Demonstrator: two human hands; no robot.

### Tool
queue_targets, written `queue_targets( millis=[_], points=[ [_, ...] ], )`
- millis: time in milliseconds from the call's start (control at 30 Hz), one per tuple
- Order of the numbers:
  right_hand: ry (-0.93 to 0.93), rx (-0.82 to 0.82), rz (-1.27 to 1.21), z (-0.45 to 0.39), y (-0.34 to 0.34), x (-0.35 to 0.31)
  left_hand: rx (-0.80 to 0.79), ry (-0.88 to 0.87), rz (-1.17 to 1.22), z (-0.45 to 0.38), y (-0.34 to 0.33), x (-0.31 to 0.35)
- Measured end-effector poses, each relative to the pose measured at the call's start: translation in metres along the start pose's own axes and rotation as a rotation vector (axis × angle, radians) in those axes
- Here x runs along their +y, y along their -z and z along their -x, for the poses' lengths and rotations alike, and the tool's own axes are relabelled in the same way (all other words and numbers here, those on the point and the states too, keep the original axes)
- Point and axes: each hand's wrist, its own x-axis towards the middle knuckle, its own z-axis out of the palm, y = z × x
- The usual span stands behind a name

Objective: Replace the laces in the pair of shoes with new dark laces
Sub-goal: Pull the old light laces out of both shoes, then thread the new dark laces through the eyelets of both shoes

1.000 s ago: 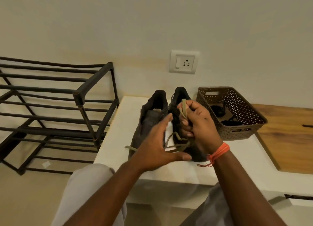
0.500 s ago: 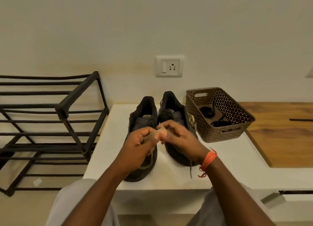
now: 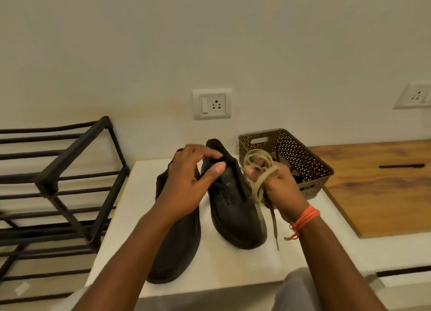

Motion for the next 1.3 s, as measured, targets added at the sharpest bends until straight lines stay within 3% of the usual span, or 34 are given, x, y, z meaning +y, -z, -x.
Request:
queue_targets(
  millis=[67,133,200,367,467,567,733,767,833,900,967,1067,1133,1300],
  points=[
    [-0.045,0.181,-0.027,-0.015,0.008,-0.016,0.052,0.021,-0.129,0.01,0.001,-0.021],
    [-0.044,0.344,0.125,-0.042,0.012,-0.03,0.038,0.045,-0.286,0.021,0.003,-0.039],
    [-0.04,0.383,0.298,-0.074,0.008,-0.035,-0.02,0.102,-0.36,0.028,0.005,-0.048],
    [-0.25,0.013,0.671,-0.111,-0.021,-0.011,-0.091,0.054,-0.449,0.034,-0.01,-0.045],
    [-0.15,0.083,0.617,-0.106,-0.022,-0.001,-0.114,-0.061,-0.475,0.035,-0.028,-0.036],
    [-0.05,0.149,0.623,-0.1,-0.014,0.009,-0.278,-0.147,-0.441,0.036,-0.048,-0.03],
    [-0.026,-0.018,0.639,-0.091,0.006,0.02,-0.322,-0.152,-0.554,0.028,-0.067,-0.033],
    [0.031,0.027,0.664,-0.089,0.01,0.023,-0.308,-0.152,-0.59,0.025,-0.069,-0.034],
    [0.113,0.285,0.679,-0.089,0.018,0.028,-0.267,-0.154,-0.642,0.022,-0.07,-0.036],
    [0.036,0.456,0.625,-0.095,0.033,0.033,-0.248,-0.122,-0.665,0.018,-0.07,-0.038],
    [-0.2,0.33,0.737,-0.104,0.055,0.044,-0.258,-0.085,-0.657,0.017,-0.07,-0.04],
    [-0.518,-0.069,1.026,-0.109,0.07,0.063,-0.266,-0.062,-0.642,0.017,-0.069,-0.042],
    [-0.563,-0.173,1.103,-0.112,0.069,0.071,-0.259,-0.058,-0.623,0.016,-0.071,-0.043],
    [-0.55,-0.227,1.208,-0.126,0.059,0.073,-0.226,-0.064,-0.595,0.017,-0.067,-0.045]
  ],
)
